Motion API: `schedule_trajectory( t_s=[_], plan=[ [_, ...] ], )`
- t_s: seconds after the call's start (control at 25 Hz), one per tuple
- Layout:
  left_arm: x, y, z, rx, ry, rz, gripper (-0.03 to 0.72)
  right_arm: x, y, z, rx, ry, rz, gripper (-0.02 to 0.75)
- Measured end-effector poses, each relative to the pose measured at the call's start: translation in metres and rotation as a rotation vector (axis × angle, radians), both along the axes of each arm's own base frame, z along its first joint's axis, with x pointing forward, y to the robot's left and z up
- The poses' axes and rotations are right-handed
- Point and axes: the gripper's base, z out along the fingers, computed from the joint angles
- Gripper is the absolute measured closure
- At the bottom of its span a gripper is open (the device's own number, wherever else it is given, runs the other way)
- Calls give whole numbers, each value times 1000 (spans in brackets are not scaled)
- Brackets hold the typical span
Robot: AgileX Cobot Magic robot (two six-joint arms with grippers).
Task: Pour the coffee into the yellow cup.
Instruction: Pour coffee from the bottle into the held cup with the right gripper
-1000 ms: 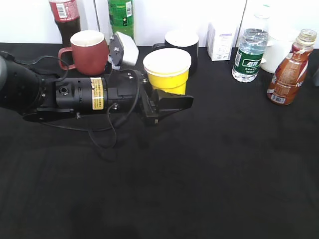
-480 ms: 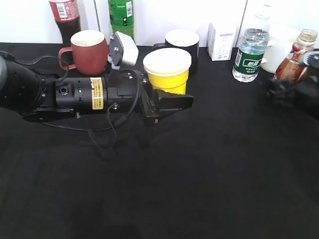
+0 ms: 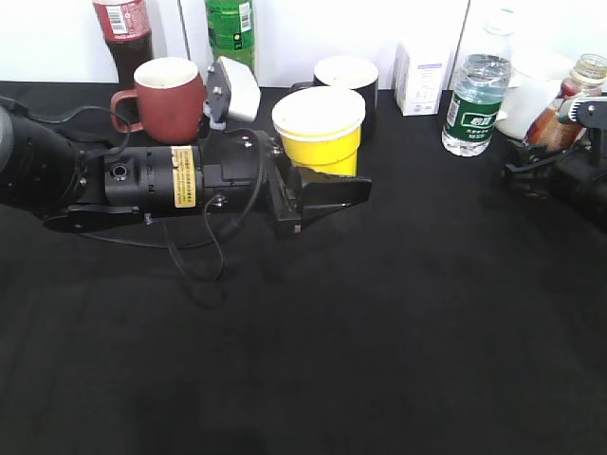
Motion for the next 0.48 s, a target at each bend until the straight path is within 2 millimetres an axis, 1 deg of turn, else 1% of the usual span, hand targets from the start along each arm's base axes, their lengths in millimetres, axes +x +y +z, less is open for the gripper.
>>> schedule_trajectory(
  t_s=[0.04, 0.08, 0.16, 0.24, 0.32, 0.36, 0.44, 0.48],
  plan=[
    [0, 0, 0, -1, -1, -5, 236, -3, 0, 2, -2, 10, 0, 209],
    [-1, 0, 0, 0, -3, -10, 236, -8, 0, 9, -10, 9, 0, 209],
    [-3, -1, -1, 14, -10, -32, 236, -17, 1, 36, -42, -23, 24, 210],
    [-5, -3, -1, 15, 4, -43, 236, -27, 9, 65, -137, -27, 146, 210],
    [-10, -15, 0, 28, 0, -65, 236, -40, 16, 94, -262, -63, 258, 210],
    [-12, -24, 2, 50, -13, -72, 236, -47, 17, 109, -312, -88, 284, 210],
    [-16, -44, 8, 91, -48, -80, 236, -57, 20, 129, -391, -144, 325, 210],
    [-17, -54, 11, 115, -70, -78, 236, -61, 22, 135, -466, -179, 371, 210]
  ],
)
